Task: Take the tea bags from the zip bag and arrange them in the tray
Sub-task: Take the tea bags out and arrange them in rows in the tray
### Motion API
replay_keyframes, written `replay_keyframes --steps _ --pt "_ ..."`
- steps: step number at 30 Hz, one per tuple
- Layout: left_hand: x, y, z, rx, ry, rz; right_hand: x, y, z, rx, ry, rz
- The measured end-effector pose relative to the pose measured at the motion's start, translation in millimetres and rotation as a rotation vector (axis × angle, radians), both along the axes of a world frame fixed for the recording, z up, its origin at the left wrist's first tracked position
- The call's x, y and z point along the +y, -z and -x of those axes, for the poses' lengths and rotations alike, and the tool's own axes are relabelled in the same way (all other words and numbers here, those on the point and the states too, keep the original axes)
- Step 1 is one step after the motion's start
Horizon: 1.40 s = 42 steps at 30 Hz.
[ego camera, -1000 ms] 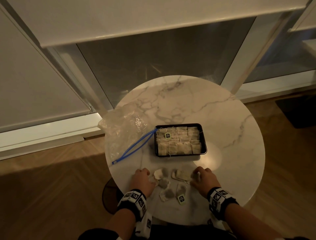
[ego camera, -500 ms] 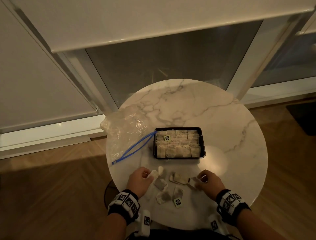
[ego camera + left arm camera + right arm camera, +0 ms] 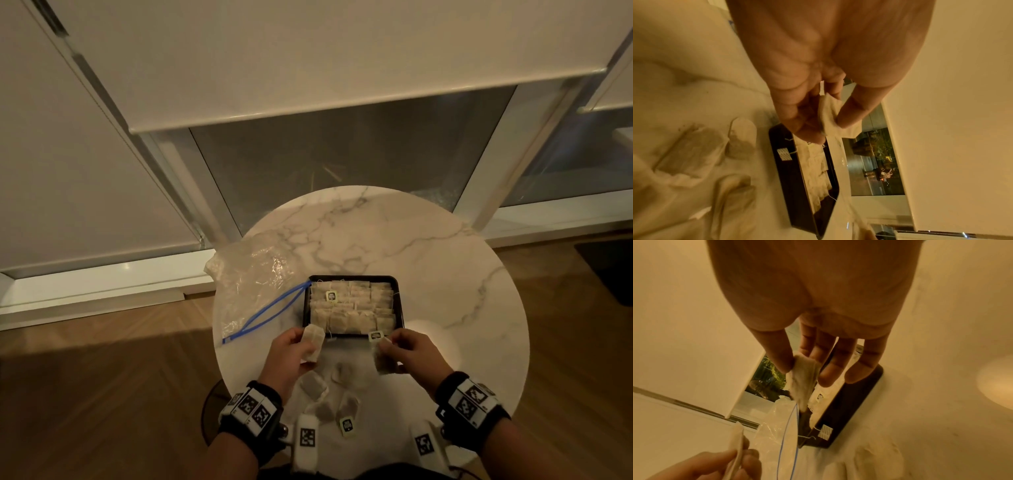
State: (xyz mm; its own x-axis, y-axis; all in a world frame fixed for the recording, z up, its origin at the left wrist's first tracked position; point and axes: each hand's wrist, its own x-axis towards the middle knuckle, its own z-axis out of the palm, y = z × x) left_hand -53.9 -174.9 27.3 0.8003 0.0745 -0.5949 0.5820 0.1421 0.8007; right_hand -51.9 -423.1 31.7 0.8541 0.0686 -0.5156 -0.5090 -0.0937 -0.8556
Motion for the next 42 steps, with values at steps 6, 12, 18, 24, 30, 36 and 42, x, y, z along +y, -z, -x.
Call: replay_keyframes --steps 6,12,18,24,30,36,42 --pt "-25.9 -5.4 4.7 0.029 0.041 0.011 5.6 -25.0 -5.2 -0.100 -0.020 -0.014" --pt "-43.7 -19.7 6.9 -0.128 0.107 -0.093 2.6 -30.6 -10.9 -0.238 -0.136 0.194" --pt "-52.0 -24.0 7.1 -0.235 0.197 -0.278 -6.6 -31.8 -15.4 -0.337 -0.188 0.340" --pt "-58.0 -24.7 6.1 -0.385 0.239 -0.389 -11.6 -36.4 -12.9 -0.354 -0.284 0.316" --pt "-68.0 -20.3 6.4 -0.495 0.401 -0.456 -13.2 -47.1 -10.5 -0.404 -0.328 0.197" --pt "-70.5 -22.9 10.2 -0.459 0.391 -0.282 -18.1 -49.4 -11.6 -0.413 -0.282 0.152" --pt "-70.9 -23.5 8.7 -0.434 0.367 -0.264 -16.5 -46.9 -14.9 -0.452 -0.346 0.208"
